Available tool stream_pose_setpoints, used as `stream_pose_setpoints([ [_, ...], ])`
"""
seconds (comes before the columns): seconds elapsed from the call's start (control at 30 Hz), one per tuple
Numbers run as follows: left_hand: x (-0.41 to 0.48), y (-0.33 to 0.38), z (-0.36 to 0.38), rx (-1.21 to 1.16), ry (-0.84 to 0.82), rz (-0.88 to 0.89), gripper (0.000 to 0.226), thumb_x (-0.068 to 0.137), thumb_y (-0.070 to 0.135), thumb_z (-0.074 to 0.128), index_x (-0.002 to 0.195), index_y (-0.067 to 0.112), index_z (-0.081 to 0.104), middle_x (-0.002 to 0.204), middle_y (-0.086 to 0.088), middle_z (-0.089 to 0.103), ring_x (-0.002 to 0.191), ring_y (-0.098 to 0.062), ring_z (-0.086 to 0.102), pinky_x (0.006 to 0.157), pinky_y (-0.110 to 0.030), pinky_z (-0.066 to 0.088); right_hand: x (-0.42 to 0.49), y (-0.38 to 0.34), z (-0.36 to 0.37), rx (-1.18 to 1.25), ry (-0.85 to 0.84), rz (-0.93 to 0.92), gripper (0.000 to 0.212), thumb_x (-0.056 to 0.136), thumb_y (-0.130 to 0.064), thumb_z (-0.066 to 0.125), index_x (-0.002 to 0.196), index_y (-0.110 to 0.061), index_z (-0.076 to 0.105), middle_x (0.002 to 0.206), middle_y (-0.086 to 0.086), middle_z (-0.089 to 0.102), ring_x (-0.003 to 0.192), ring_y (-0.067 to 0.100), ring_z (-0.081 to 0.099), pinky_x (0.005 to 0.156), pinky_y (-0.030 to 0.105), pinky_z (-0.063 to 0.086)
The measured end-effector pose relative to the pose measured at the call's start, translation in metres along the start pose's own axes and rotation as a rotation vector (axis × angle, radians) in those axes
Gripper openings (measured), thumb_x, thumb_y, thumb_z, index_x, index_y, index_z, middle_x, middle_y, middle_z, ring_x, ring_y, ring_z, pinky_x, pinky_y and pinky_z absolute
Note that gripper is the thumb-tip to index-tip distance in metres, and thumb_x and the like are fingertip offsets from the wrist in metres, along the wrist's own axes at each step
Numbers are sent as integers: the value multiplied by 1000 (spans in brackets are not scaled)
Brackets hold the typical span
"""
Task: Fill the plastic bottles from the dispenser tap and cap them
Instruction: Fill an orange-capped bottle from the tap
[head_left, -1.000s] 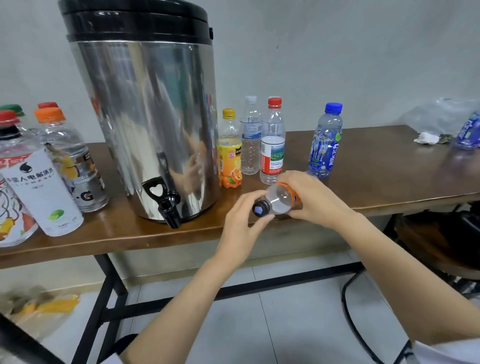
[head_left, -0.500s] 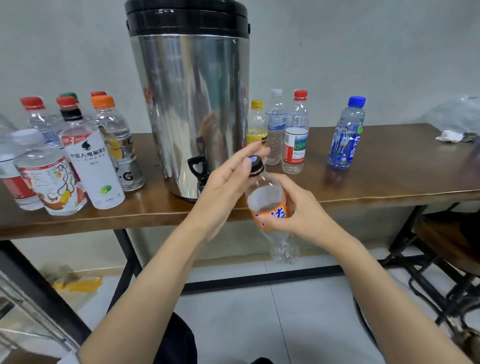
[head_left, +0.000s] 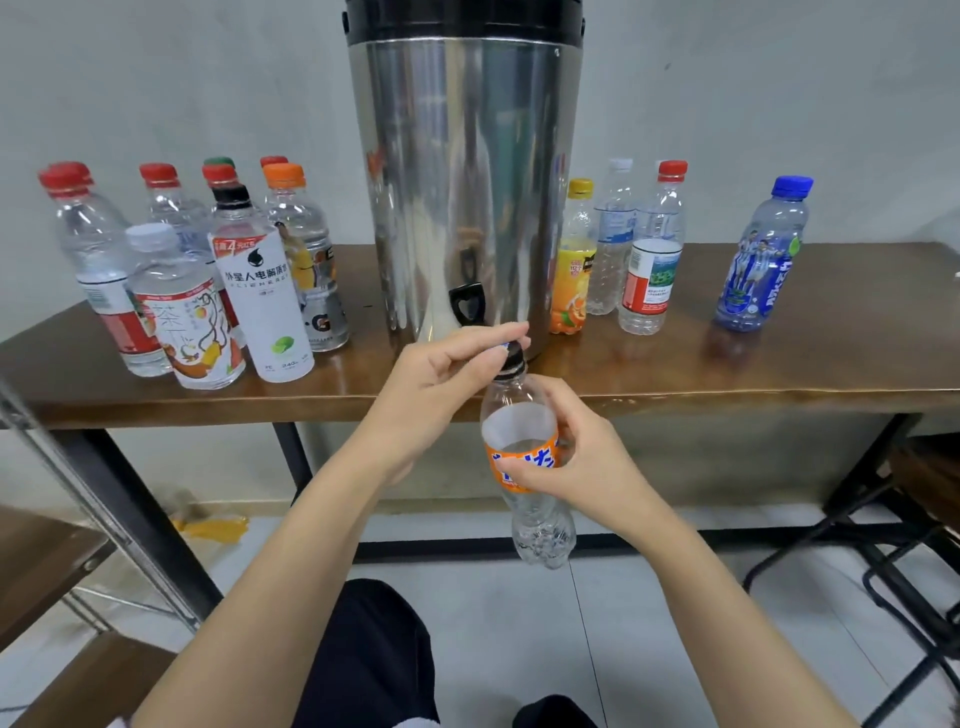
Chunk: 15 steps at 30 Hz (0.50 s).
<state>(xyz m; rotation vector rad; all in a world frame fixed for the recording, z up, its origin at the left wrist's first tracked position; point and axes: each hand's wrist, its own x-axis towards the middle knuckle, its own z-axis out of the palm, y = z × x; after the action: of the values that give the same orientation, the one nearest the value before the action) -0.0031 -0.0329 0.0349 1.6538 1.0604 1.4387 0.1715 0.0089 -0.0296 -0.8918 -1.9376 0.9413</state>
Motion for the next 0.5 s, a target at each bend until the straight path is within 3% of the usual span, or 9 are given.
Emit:
stream_pose_setpoints([
  [0.13, -4, 4, -1, -65, 294, -18, 24, 82, -1, 73, 101, 15, 74, 92, -1, 74, 79, -1, 68, 72, -12, 51, 2, -10, 17, -96, 84, -37, 69, 72, -31, 84, 123, -54, 44, 123, -30, 57, 115, -2, 55, 93, 26, 50],
  [0.2, -4, 4, 0, -116, 431, 3, 22, 80, -1, 75, 95, 16, 75, 90, -4, 73, 75, -1, 68, 71, -12, 51, 3, -14, 24, -174, 131, -62, 69, 74, -35, 82, 122, -58, 39, 126, -33, 52, 117, -7, 50, 93, 22, 46],
  [0.37, 9, -16, -29, -73, 690, 13, 16, 83, 8, 77, 96, 18, 74, 89, 6, 74, 79, 3, 67, 75, -12, 50, 3, -6, 31, -175, 219, -11, 73, 74, -40, 83, 128, -53, 37, 127, -31, 50, 117, -5, 48, 94, 23, 46],
  [0.5, 25, -71, -74, 242, 695, -174, 29, 87, 22, 76, 115, 16, 71, 106, 4, 72, 100, -4, 65, 98, -28, 51, 1, 8, 28, -92, 302, 66, 71, 72, -37, 85, 125, -51, 41, 121, -24, 58, 110, 5, 58, 93, 32, 52],
])
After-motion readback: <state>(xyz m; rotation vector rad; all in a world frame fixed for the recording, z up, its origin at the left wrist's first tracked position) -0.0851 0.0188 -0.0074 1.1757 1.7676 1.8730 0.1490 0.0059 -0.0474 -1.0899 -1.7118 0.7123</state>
